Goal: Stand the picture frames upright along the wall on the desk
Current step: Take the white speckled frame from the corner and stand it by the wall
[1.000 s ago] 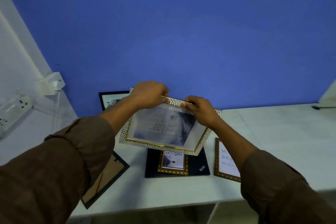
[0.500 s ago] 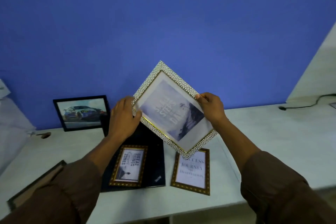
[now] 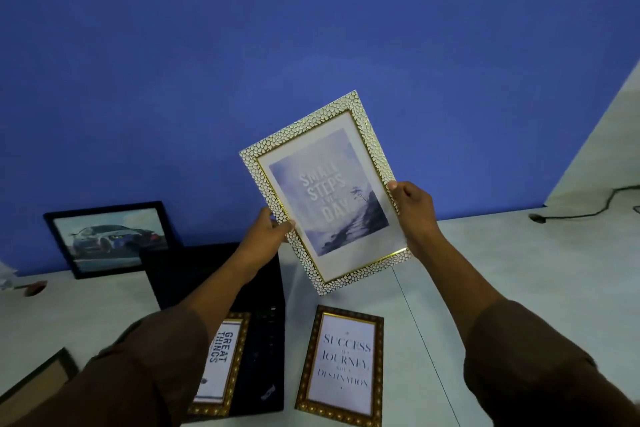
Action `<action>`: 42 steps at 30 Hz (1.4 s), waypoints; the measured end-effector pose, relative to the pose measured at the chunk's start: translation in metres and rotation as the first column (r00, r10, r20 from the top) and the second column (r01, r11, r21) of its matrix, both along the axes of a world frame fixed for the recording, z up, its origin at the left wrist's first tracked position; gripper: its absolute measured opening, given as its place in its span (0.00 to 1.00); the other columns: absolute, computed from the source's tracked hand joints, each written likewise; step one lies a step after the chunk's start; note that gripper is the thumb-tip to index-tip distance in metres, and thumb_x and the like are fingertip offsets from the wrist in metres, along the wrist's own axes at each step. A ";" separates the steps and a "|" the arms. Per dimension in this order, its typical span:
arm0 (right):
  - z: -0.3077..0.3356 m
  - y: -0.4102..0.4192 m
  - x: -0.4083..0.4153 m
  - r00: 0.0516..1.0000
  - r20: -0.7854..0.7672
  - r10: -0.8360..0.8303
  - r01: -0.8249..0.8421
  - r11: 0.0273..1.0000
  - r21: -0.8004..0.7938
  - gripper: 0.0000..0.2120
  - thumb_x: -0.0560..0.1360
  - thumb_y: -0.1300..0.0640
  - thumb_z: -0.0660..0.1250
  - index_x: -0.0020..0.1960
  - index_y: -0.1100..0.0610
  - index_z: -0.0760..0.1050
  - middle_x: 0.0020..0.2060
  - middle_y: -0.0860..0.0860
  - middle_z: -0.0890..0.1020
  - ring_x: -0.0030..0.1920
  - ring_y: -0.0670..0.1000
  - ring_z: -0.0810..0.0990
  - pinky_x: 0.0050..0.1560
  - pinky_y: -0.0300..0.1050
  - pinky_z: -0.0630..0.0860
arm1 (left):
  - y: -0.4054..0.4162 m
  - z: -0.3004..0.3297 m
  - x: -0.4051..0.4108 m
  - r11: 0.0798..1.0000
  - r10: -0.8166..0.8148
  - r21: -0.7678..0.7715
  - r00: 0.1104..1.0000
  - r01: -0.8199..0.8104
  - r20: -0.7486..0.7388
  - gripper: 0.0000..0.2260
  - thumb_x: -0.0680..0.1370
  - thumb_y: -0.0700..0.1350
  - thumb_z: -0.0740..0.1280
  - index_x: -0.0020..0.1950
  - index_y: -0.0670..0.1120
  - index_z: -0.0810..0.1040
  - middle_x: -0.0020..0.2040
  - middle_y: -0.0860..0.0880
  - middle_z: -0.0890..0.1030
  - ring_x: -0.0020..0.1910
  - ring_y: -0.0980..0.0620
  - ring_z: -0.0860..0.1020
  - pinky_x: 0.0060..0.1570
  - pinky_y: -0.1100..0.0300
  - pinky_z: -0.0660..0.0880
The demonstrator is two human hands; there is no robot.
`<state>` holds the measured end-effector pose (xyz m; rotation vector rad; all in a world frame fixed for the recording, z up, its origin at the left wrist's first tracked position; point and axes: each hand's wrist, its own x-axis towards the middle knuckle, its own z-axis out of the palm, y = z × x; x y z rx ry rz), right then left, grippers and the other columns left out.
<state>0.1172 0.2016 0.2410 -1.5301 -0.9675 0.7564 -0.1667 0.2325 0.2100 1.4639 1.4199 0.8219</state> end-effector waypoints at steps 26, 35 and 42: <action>-0.159 0.221 0.074 0.744 0.477 0.468 -0.300 0.872 -0.387 0.11 0.81 0.53 0.65 0.41 0.55 0.71 0.37 0.52 0.78 0.39 0.53 0.75 0.39 0.43 0.66 | 0.174 -0.086 0.076 0.942 0.269 -0.195 0.962 -0.274 -0.049 0.29 0.79 0.43 0.68 0.77 0.49 0.59 0.65 0.50 0.75 0.58 0.50 0.74 0.56 0.56 0.70; -0.207 0.244 0.095 0.707 0.394 0.587 -0.403 0.793 -0.457 0.09 0.81 0.54 0.65 0.51 0.60 0.78 0.50 0.58 0.85 0.46 0.56 0.81 0.44 0.42 0.68 | 0.188 -0.128 0.099 0.916 0.333 -0.207 0.939 -0.343 -0.085 0.30 0.78 0.40 0.70 0.75 0.48 0.60 0.68 0.48 0.74 0.60 0.48 0.76 0.57 0.52 0.74; -0.214 0.242 0.093 0.745 0.345 0.570 -0.426 0.806 -0.412 0.10 0.81 0.53 0.65 0.56 0.59 0.79 0.53 0.56 0.84 0.50 0.56 0.83 0.48 0.41 0.71 | 0.193 -0.134 0.094 0.933 0.301 -0.179 0.950 -0.311 -0.081 0.36 0.77 0.42 0.72 0.78 0.50 0.54 0.71 0.49 0.71 0.68 0.47 0.73 0.69 0.45 0.70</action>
